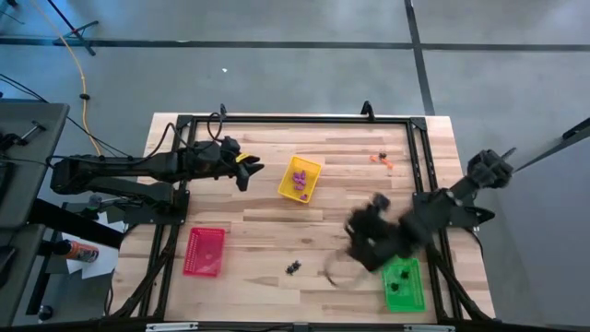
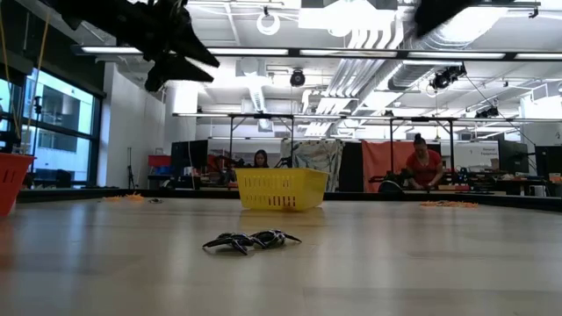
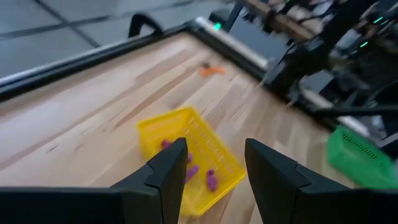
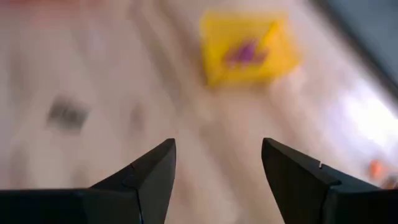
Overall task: Sort Halloween decoration
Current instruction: Put the black spider toy into the green bin
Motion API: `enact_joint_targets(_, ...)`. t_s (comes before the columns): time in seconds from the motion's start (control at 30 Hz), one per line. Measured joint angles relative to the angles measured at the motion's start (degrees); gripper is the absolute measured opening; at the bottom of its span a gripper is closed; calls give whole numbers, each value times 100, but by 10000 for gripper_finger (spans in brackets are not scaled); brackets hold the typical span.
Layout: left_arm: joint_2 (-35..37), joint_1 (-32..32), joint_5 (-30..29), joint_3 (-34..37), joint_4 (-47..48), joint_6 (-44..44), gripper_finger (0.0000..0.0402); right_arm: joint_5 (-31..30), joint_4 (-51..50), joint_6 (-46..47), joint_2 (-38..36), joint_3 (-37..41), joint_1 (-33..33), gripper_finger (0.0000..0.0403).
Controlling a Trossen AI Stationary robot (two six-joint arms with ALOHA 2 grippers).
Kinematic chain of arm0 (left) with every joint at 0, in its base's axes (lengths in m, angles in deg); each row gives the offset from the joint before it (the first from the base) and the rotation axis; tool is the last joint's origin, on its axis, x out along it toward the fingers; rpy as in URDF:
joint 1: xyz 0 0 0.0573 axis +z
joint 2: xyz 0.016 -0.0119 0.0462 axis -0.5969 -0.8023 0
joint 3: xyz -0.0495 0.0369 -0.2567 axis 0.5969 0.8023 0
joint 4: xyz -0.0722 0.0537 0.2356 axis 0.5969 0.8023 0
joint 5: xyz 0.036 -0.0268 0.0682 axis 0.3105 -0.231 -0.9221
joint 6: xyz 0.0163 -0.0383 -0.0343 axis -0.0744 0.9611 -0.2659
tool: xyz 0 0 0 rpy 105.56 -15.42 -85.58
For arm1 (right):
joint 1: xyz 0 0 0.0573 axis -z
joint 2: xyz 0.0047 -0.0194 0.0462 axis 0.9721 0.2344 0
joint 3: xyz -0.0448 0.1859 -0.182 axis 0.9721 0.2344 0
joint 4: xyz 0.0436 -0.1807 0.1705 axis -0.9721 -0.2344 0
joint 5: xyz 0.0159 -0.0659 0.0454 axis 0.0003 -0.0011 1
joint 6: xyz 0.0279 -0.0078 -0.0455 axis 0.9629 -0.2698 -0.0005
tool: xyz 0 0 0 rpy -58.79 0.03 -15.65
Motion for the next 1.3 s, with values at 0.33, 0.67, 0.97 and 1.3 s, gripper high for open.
enact_joint_targets(0.33,0,-276,1003,-6,-1703,-1806,152,2757,3613,-3594,-4,0,2208,232)
enact_joint_targets(0.67,0,-734,851,-7,-1465,-2052,152,3786,3637,-3776,-5,0,2813,232)
enact_joint_targets(0.97,0,-796,789,-6,-1506,-2052,152,3654,3088,-3926,-142,145,2810,232)
enact_joint_targets(1.3,0,-796,603,-4,-1504,-2046,152,2555,3202,-1517,-2948,3267,2772,232)
